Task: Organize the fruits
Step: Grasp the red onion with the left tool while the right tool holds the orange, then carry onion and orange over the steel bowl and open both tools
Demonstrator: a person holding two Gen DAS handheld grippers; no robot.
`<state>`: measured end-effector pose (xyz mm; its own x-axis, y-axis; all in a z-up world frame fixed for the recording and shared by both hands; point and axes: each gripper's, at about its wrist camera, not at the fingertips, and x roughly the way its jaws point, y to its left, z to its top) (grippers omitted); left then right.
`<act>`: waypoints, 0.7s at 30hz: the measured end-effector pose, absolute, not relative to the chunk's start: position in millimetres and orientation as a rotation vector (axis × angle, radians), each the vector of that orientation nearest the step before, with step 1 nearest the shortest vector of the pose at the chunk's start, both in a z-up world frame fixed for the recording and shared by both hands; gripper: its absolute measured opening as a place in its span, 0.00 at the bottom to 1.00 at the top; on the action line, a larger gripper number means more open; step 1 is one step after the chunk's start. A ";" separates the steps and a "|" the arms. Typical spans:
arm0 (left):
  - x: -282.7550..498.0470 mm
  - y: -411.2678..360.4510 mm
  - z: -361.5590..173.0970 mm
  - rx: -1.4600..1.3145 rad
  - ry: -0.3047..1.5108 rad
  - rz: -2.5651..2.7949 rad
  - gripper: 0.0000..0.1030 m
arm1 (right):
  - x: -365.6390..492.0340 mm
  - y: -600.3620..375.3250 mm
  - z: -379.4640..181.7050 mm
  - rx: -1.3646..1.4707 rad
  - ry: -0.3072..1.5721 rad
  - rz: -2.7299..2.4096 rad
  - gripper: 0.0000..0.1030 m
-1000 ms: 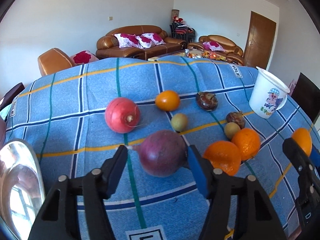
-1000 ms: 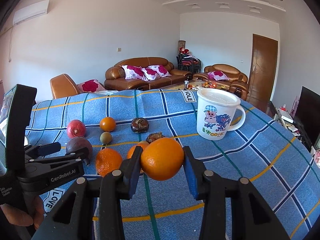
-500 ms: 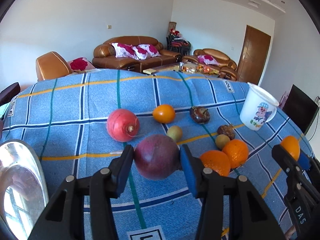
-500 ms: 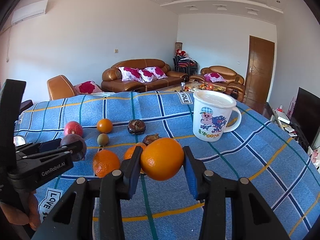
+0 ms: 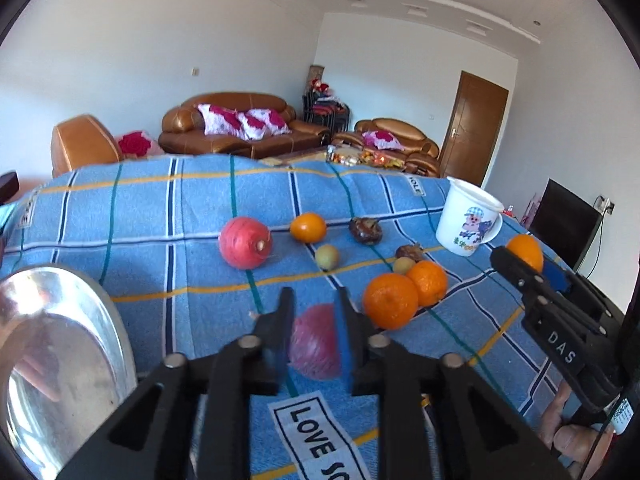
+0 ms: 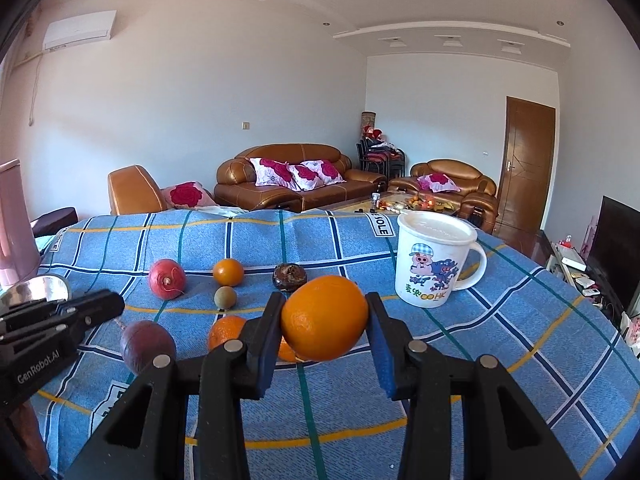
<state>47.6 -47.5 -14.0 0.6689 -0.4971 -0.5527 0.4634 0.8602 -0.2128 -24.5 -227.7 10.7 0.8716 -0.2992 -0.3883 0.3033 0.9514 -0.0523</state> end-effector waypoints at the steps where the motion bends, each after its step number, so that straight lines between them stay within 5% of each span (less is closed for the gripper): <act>1: 51.6 -44.1 -16.6 -0.087 0.663 -0.533 0.74 | -24.7 -227.7 10.8 0.012 0.403 -0.317 0.41; 4: 54.0 -44.0 -19.2 -0.121 0.683 -0.533 0.89 | -24.1 -227.9 10.2 0.011 0.409 -0.316 0.41; 11: 73.4 -92.7 -45.5 0.111 0.839 -0.445 0.88 | -24.5 -231.2 10.2 0.024 0.418 -0.310 0.41; 15: 79.9 -99.8 -50.5 0.082 0.872 -0.490 0.51 | -22.8 -230.9 9.3 0.027 0.423 -0.303 0.41; 21: 69.2 -94.5 -39.3 0.082 0.814 -0.485 0.50 | -23.6 -229.7 9.5 0.027 0.414 -0.301 0.41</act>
<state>69.2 -94.5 -39.3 0.5840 -0.3838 -0.7153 0.4457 0.8881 -0.1126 -23.6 -229.7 9.5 0.8719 -0.2825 -0.4000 0.2934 0.9553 -0.0352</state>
